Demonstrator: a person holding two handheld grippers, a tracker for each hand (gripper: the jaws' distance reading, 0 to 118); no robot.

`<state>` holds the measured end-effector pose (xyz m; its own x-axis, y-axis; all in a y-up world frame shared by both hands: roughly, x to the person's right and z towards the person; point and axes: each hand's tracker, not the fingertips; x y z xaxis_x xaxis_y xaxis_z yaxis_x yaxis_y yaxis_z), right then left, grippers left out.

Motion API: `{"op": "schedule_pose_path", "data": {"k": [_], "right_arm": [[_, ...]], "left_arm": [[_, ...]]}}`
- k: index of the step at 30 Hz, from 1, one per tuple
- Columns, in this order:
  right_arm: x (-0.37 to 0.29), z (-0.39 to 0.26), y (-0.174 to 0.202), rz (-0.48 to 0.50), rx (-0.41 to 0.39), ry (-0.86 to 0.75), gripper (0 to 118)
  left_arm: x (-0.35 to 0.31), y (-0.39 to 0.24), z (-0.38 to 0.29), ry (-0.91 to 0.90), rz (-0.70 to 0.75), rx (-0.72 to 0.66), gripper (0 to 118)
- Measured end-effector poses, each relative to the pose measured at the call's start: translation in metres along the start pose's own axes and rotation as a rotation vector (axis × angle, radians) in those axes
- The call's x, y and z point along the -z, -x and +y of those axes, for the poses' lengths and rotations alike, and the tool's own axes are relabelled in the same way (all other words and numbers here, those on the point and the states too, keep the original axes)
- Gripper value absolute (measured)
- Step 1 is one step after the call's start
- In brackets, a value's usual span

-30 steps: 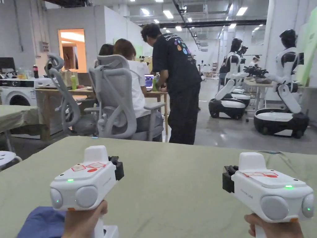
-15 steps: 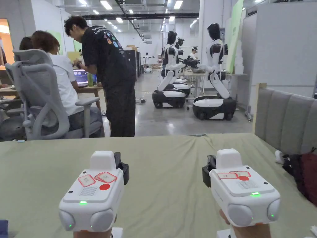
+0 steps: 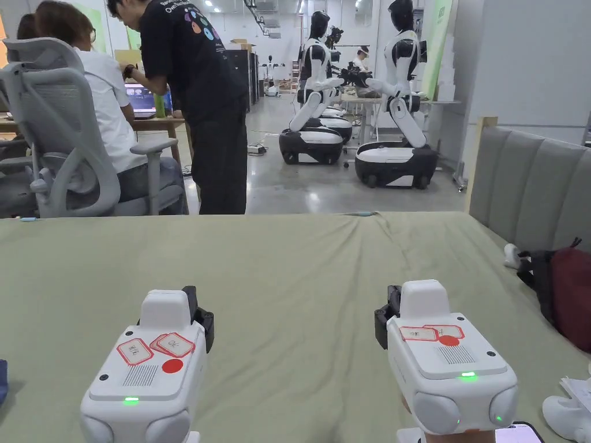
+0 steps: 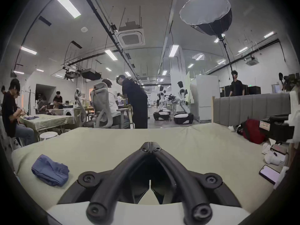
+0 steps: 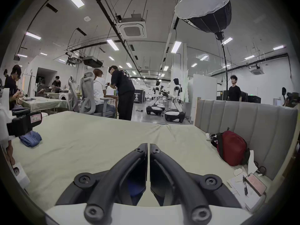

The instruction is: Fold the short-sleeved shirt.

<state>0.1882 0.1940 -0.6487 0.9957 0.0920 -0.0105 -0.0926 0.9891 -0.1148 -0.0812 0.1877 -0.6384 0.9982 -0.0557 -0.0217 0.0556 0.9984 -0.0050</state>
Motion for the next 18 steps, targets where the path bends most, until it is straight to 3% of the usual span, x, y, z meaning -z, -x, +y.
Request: {"op": "schedule_pose_path", "data": {"k": [4, 6, 7, 8, 9, 10, 11, 13, 14, 15, 16, 18], "right_arm": [[0.005, 0.0, -0.004, 0.025, 0.046, -0.005, 6], [0.004, 0.003, -0.002, 0.012, 0.019, -0.018, 35], [0.004, 0.004, -0.002, 0.008, 0.018, -0.023, 46], [0.005, 0.004, -0.003, 0.007, 0.024, -0.024, 46], [0.012, 0.004, -0.004, 0.01, 0.036, -0.014, 76], [0.012, 0.003, -0.005, 0.01, 0.051, -0.008, 97], [0.01, 0.002, -0.006, 0.024, 0.077, -0.019, 97], [0.01, 0.0, -0.007, 0.036, 0.084, -0.02, 92], [0.011, -0.001, -0.006, 0.029, 0.078, -0.016, 98], [0.013, -0.002, -0.005, 0.009, 0.076, -0.006, 110], [0.014, -0.003, -0.005, -0.002, 0.076, -0.003, 118], [0.007, 0.0, -0.007, 0.035, 0.079, -0.036, 118]], "left_arm": [[0.006, 0.0, -0.003, 0.029, 0.007, -0.012, 3], [0.008, -0.003, -0.006, 0.023, 0.005, -0.024, 30], [0.009, -0.004, -0.006, 0.026, -0.001, -0.024, 38], [0.007, -0.007, -0.005, 0.033, -0.012, -0.017, 38], [0.008, -0.009, -0.006, 0.038, -0.013, -0.008, 65], [0.009, -0.01, -0.007, 0.044, -0.011, -0.003, 90], [0.009, -0.01, -0.007, 0.042, -0.024, -0.011, 96], [0.01, -0.011, -0.008, 0.044, -0.034, -0.03, 84], [0.014, -0.014, -0.009, 0.056, -0.009, -0.026, 94], [0.017, -0.015, -0.01, 0.067, 0.018, -0.017, 115], [0.014, -0.014, -0.011, 0.053, -0.002, -0.023, 118], [0.011, -0.017, -0.011, 0.011, -0.029, -0.032, 118]]}}
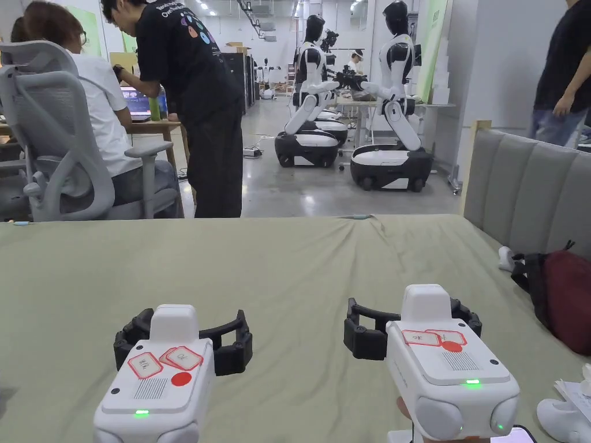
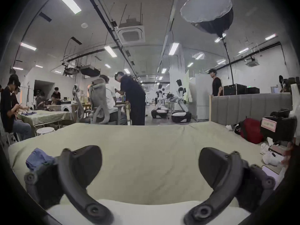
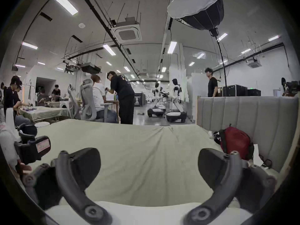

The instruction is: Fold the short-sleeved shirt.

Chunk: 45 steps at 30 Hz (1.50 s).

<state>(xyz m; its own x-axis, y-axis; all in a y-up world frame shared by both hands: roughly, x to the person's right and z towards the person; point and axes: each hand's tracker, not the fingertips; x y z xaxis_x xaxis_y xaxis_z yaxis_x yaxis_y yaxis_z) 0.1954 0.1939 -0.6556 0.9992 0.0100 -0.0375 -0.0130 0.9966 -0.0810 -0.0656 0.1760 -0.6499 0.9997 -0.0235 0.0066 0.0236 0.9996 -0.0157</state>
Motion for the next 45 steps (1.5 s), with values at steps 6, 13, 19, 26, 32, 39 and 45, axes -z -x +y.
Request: {"op": "schedule_pose_path", "data": {"k": [6, 13, 19, 26, 32, 39, 45], "right_arm": [[0.003, 0.001, 0.001, -0.015, -0.019, 0.009, 118], [-0.001, 0.002, 0.003, -0.013, -0.025, 0.017, 118], [-0.005, 0.0, -0.003, -0.025, -0.009, 0.018, 118], [-0.01, 0.003, -0.007, -0.048, 0.003, 0.009, 118], [-0.013, 0.004, -0.003, -0.065, -0.023, 0.012, 118], [-0.014, 0.003, -0.004, -0.054, -0.025, 0.007, 118], [-0.013, 0.001, -0.005, -0.049, -0.024, 0.018, 118]], "left_arm": [[0.003, -0.001, 0.003, 0.02, 0.034, 0.01, 118], [0.0, -0.003, 0.001, 0.009, 0.029, 0.005, 118], [-0.003, 0.001, 0.001, -0.009, 0.017, 0.001, 118], [-0.005, 0.004, -0.004, 0.01, 0.007, 0.005, 118], [-0.009, 0.001, -0.002, 0.003, -0.01, -0.011, 118], [-0.01, -0.003, -0.001, 0.0, -0.006, 0.006, 118], [-0.01, -0.001, -0.001, 0.008, -0.004, -0.003, 118]]}}
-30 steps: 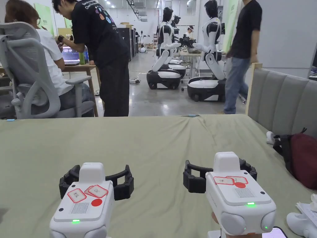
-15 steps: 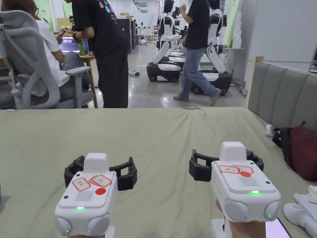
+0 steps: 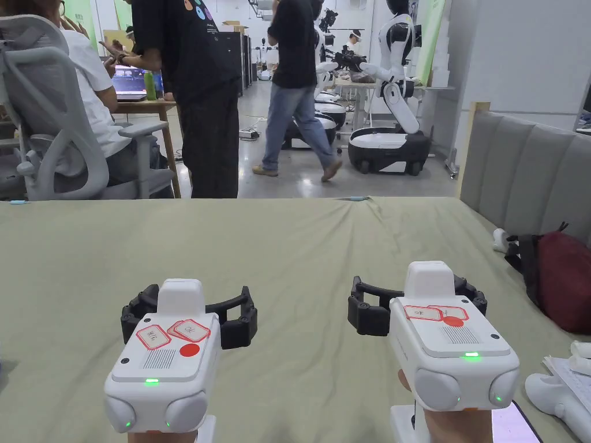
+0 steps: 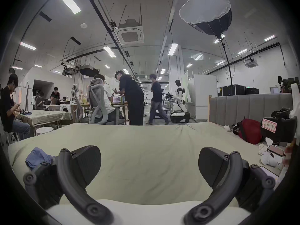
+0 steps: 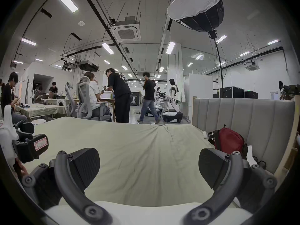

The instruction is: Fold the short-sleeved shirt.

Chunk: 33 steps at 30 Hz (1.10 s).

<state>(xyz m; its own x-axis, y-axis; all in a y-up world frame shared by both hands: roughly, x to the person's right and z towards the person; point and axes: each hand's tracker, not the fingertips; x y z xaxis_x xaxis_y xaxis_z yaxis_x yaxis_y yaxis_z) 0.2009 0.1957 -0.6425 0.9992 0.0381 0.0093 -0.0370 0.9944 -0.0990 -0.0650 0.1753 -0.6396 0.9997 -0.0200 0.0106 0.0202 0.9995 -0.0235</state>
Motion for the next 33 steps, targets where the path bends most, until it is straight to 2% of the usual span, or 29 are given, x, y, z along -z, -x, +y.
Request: {"op": "schedule_pose_path", "data": {"k": [15, 33], "right_arm": [[0.001, 0.0, 0.005, 0.001, -0.046, 0.018, 118], [-0.003, -0.005, 0.005, -0.036, -0.032, -0.011, 118]], "left_arm": [[0.001, -0.005, 0.001, 0.009, -0.015, 0.011, 118], [0.004, -0.012, -0.004, 0.015, -0.018, 0.018, 118]]}}
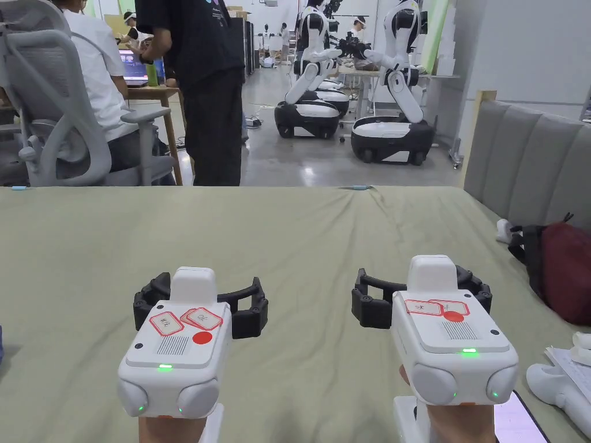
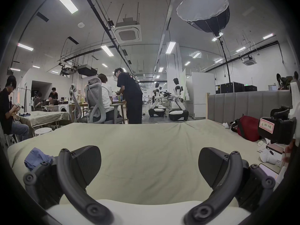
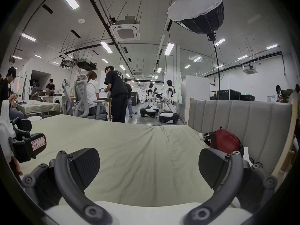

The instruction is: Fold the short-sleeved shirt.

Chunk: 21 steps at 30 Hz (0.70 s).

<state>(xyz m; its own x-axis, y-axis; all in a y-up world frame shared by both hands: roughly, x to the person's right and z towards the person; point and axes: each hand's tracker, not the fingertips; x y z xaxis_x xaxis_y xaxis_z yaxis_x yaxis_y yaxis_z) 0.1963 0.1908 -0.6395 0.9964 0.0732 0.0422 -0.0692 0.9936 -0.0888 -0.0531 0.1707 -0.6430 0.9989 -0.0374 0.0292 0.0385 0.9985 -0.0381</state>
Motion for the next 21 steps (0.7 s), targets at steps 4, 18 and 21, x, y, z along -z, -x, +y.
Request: {"op": "schedule_pose_path", "data": {"k": [4, 18, 21], "right_arm": [[0.004, -0.002, -0.003, -0.005, 0.007, 0.017, 118], [0.025, 0.012, -0.007, -0.003, 0.172, 0.104, 118], [0.026, 0.017, -0.001, -0.023, 0.148, 0.13, 118]], "left_arm": [[-0.001, -0.001, -0.001, 0.0, -0.008, 0.008, 118], [-0.002, 0.0, 0.001, 0.006, -0.013, 0.016, 118], [-0.004, 0.0, 0.001, 0.005, -0.011, 0.016, 118]]}}
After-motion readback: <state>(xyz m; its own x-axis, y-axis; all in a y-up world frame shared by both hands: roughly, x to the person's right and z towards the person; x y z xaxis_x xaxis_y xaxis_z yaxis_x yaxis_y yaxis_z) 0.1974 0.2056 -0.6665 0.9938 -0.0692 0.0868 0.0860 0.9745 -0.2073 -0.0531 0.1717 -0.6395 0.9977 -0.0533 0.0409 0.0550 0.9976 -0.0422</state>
